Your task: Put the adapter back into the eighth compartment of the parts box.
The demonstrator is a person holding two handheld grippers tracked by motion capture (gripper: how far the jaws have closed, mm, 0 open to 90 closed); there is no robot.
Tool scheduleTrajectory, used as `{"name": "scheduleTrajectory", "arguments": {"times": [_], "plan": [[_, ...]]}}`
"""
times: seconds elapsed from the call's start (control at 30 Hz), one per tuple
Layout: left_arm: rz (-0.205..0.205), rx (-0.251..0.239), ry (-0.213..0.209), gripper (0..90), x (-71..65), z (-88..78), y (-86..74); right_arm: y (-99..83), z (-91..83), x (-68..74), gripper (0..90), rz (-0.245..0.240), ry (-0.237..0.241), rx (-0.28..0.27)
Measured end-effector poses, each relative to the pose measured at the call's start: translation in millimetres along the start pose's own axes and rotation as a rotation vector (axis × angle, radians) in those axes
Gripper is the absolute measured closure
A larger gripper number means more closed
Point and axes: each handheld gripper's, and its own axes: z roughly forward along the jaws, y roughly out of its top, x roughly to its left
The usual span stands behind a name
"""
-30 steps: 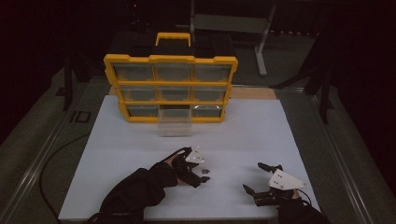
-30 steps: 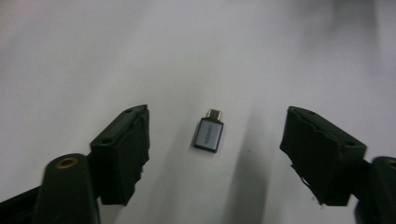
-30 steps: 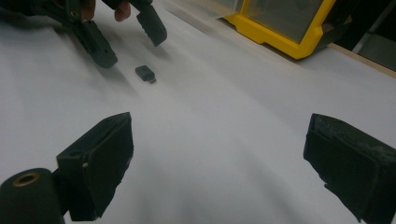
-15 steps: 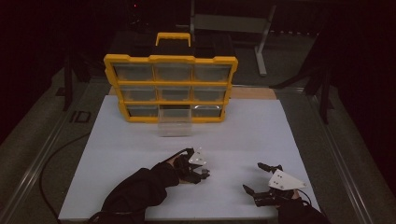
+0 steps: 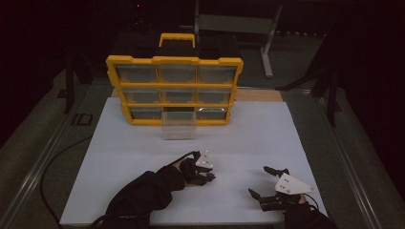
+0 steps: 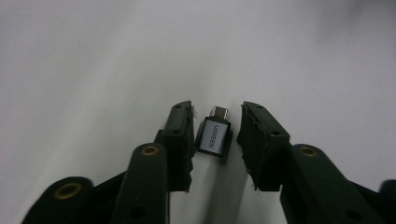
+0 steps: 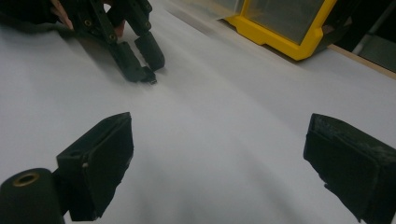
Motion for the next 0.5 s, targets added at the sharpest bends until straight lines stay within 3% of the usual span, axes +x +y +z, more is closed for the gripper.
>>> {"name": "scheduleTrajectory", "arguments": {"times": [0.2,0.3,0.5], "plan": [[-0.021,-0.005,-0.012,70.4,2.0,0.7,0.2,0.0,0.1,0.3,8.3,0.000,0.001,0.002],[-0.014,0.001,-0.010,74.9,2.7,0.2,0.4,-0.1,0.0,0.3,8.3,0.000,0.000,0.002],[-0.004,0.016,-0.033,75.7,2.6,-1.2,1.5,0.1,0.0,0.4,8.3,0.000,0.000,0.000]]}}
